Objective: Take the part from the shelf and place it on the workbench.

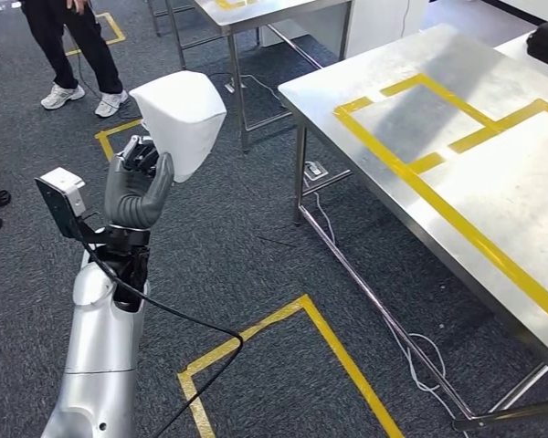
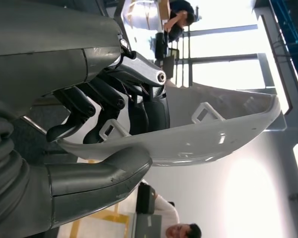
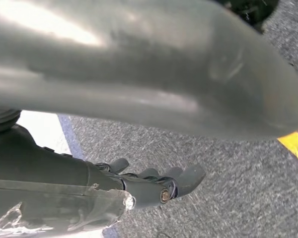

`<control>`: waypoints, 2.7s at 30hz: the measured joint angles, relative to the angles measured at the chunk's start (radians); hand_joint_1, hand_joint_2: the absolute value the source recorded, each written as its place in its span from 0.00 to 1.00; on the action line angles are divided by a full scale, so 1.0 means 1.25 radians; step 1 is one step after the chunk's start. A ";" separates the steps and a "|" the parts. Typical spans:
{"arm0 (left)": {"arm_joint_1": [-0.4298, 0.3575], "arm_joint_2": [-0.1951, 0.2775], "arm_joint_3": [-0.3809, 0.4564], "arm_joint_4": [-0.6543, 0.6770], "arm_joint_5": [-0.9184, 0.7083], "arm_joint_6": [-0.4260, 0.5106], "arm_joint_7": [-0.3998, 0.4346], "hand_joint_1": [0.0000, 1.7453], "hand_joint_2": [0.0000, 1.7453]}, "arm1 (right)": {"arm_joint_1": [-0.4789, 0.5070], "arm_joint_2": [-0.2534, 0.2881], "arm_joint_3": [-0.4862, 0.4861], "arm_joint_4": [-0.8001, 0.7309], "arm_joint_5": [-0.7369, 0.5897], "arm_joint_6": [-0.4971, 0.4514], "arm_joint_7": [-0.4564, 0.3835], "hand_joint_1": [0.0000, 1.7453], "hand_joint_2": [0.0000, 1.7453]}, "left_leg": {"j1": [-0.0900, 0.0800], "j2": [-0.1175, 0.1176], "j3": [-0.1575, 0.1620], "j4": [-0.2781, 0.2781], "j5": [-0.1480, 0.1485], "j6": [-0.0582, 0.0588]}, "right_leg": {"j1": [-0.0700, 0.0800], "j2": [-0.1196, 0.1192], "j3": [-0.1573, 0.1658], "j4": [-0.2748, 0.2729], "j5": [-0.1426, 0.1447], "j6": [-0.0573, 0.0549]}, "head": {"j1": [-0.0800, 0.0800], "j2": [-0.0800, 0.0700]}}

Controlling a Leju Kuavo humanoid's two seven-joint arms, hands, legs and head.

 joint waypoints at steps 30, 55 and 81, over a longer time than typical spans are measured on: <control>0.000 -0.002 0.009 0.000 0.017 -0.016 0.007 1.00 1.00 | 0.004 0.001 0.000 -0.002 0.004 0.003 0.001 0.00 0.00 | 0.004 -0.012 0.009 0.001 -0.010 0.001 | -0.001 0.007 0.000 0.002 -0.001 0.005 | 0.000 0.000; 0.004 0.002 0.022 0.016 0.071 -0.035 0.012 1.00 1.00 | 0.010 0.001 0.011 -0.003 0.019 0.010 0.013 0.00 0.00 | 0.012 -0.087 0.010 0.000 -0.014 0.021 | -0.011 0.055 -0.109 0.193 -0.059 0.022 | 0.006 0.000; 0.002 0.005 0.019 0.022 0.075 -0.032 0.014 1.00 1.00 | 0.007 0.002 0.011 -0.003 0.019 0.012 0.005 0.00 0.00 | 0.013 -0.089 -0.057 -0.001 0.045 0.020 | -0.010 0.058 0.057 0.075 -0.141 0.020 | -0.002 0.000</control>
